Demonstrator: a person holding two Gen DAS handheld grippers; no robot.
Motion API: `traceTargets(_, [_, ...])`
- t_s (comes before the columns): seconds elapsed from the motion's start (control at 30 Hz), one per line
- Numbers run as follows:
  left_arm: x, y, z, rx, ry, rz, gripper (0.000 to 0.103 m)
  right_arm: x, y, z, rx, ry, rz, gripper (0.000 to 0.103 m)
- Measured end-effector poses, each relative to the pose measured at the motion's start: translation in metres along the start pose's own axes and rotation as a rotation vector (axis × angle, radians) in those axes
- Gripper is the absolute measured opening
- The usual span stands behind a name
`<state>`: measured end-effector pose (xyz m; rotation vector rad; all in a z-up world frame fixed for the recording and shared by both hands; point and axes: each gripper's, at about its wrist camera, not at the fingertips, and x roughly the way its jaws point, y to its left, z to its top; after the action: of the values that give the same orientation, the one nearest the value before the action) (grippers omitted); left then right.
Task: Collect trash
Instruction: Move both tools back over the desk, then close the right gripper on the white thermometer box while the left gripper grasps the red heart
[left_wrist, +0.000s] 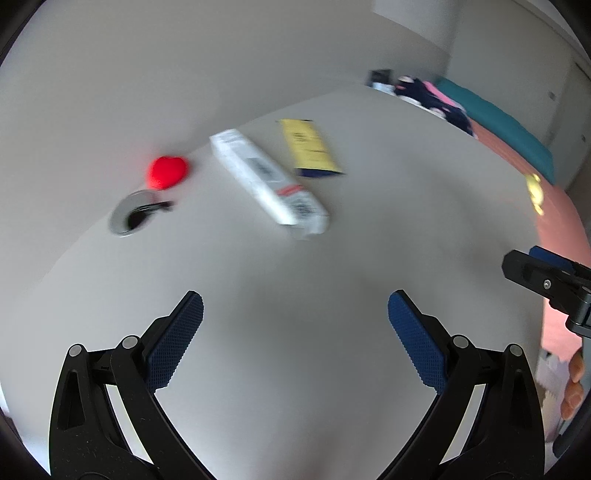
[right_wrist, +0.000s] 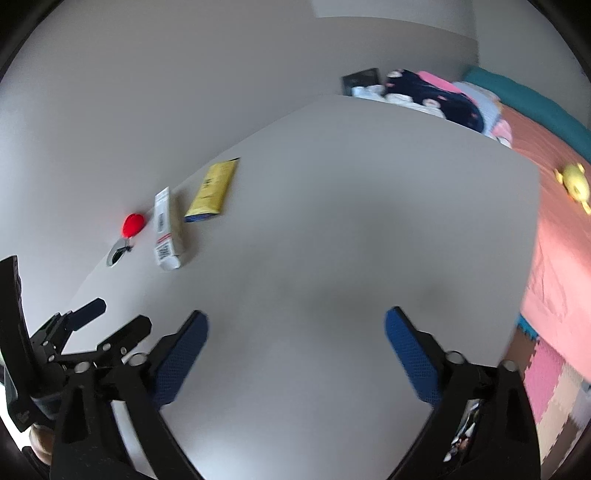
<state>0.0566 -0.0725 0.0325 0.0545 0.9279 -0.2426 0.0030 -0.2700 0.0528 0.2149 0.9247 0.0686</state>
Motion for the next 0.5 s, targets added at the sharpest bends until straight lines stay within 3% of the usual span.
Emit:
traceTargets(0.17, [0.001,0.045,0.006,-0.096,-0.006,0.031,0.097,0.017,0.031,0.014,-0.026,0.028,0.060,0.073])
traceTargets(0.37, [0.006,0.082,0.010,-0.145,0.007,0.096,0.097,0.038,0.075,0.033,-0.102,0.036,0.122,0.072])
traceTargets(0.5, [0.010,0.097,0.010,-0.165,0.013,0.111,0.097,0.051,0.105,0.048,-0.165,0.039,0.140,0.060])
